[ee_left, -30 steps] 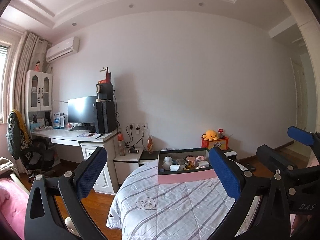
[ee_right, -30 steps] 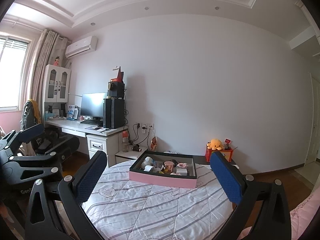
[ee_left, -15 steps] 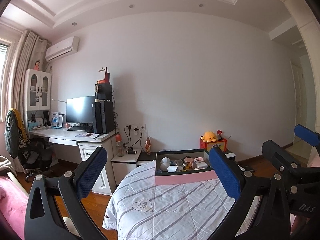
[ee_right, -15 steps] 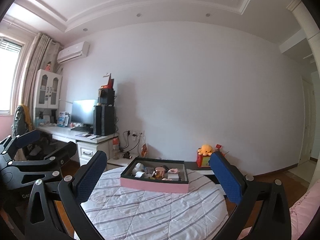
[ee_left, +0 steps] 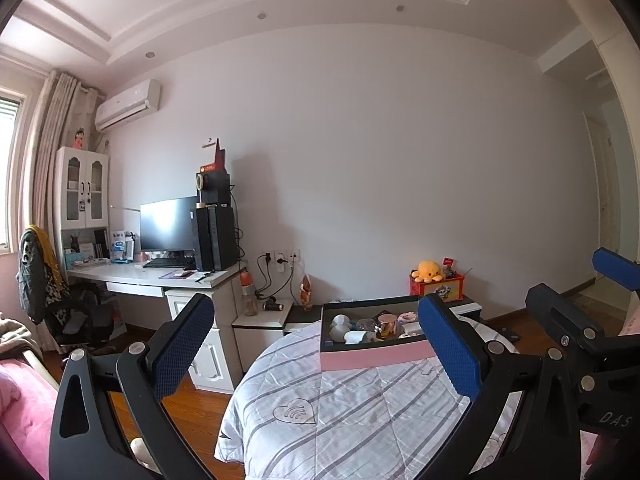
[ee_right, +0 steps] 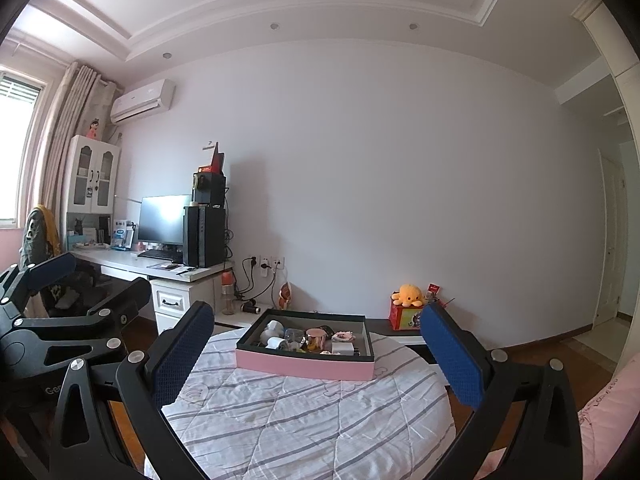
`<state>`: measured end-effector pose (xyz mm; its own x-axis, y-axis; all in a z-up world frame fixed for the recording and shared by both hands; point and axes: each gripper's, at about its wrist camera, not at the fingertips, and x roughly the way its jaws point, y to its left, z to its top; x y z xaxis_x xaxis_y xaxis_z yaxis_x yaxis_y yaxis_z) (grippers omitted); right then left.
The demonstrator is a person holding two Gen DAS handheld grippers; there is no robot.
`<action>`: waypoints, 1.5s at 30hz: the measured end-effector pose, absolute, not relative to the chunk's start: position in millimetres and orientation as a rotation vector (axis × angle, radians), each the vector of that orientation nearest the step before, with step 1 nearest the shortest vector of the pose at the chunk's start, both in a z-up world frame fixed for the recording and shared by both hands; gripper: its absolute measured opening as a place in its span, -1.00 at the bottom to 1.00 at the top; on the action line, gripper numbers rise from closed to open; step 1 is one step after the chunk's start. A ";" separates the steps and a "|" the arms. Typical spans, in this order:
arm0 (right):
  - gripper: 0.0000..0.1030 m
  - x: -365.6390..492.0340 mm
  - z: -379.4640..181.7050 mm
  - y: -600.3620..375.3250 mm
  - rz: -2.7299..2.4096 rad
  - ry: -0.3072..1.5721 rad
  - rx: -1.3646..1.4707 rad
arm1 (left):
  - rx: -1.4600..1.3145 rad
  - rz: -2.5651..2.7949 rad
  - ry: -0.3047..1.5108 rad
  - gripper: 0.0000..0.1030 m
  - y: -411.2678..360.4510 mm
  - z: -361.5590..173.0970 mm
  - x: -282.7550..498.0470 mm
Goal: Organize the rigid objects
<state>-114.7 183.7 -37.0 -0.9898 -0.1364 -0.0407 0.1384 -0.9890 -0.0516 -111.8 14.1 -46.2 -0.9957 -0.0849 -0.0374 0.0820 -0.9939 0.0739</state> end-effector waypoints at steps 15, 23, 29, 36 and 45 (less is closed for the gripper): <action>1.00 -117.6 -40.4 181.2 -2.999 0.091 0.080 | 0.068 -3.052 -0.102 1.00 9.3 -51.3 -115.7; 1.00 -119.1 -39.5 180.5 -2.997 0.094 0.083 | 0.067 -3.052 -0.103 1.00 6.2 -51.5 -114.6; 1.00 -119.6 -37.8 179.3 -2.999 0.103 0.082 | 0.068 -3.051 -0.102 1.00 4.4 -51.0 -113.9; 1.00 -119.4 -38.4 178.5 -2.993 0.104 0.090 | 0.076 -3.049 -0.106 1.00 3.8 -51.7 -115.3; 1.00 -120.4 -37.8 175.7 -2.992 0.109 0.096 | 0.080 -3.047 -0.104 1.00 2.7 -51.7 -117.3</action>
<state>-120.4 175.7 -37.8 -0.9872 -0.1435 -0.0689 0.1481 -0.9866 -0.0679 -117.3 2.7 -51.7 -0.9944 -0.0931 -0.0495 0.0895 -0.9935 0.0703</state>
